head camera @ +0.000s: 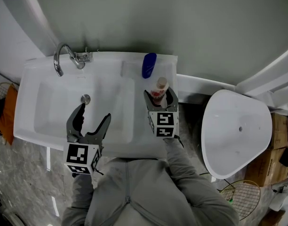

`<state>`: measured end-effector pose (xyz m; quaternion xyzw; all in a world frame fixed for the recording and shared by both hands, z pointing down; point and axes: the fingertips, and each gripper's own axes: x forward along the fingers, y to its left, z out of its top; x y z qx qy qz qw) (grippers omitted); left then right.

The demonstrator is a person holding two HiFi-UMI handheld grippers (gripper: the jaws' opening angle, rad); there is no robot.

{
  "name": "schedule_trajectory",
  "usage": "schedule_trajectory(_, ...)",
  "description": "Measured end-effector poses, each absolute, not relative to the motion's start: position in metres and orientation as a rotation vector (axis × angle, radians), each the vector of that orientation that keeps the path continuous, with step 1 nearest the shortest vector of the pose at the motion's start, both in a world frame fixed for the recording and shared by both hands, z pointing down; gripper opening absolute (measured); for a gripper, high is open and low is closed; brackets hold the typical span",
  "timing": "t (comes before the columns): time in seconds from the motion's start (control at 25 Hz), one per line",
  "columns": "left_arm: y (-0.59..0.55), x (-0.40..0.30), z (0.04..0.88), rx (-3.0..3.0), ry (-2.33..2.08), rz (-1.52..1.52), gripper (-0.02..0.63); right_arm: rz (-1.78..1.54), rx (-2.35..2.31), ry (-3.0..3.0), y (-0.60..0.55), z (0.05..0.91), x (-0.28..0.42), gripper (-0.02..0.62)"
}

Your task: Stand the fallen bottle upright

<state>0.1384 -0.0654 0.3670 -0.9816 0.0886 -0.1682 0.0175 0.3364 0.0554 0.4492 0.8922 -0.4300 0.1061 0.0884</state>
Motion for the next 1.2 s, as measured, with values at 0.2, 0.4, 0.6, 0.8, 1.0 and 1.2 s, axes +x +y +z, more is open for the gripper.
schedule_trajectory(0.2, -0.056, 0.142, 0.367, -3.051, 0.239, -0.517, 0.42, 0.312, 2.648, -1.274, 0.062, 0.451, 0.328, 0.339)
schedule_trajectory(0.4, -0.048, 0.144, 0.367, -3.05, 0.207, -0.515, 0.42, 0.318, 2.65, -1.297, 0.062, 0.45, 0.328, 0.339)
schedule_trajectory(0.6, -0.043, 0.146, 0.364, -3.05, 0.191, -0.5, 0.42, 0.317, 2.663, -1.323, 0.065, 0.443, 0.327, 0.339)
schedule_trajectory(0.8, -0.04, 0.148, 0.364, -3.053, 0.171, -0.49, 0.42, 0.309, 2.716, -1.374, 0.075, 0.426, 0.323, 0.339)
schedule_trajectory(1.0, -0.037, 0.153, 0.363, -3.058, 0.143, -0.473, 0.42, 0.245, 2.803, -1.4, 0.094, 0.396, 0.317, 0.339)
schedule_trajectory(1.2, -0.03, 0.163, 0.362, -3.063, 0.1, -0.451, 0.42, 0.23, 2.922, -1.42, 0.119, 0.373, 0.311, 0.339)
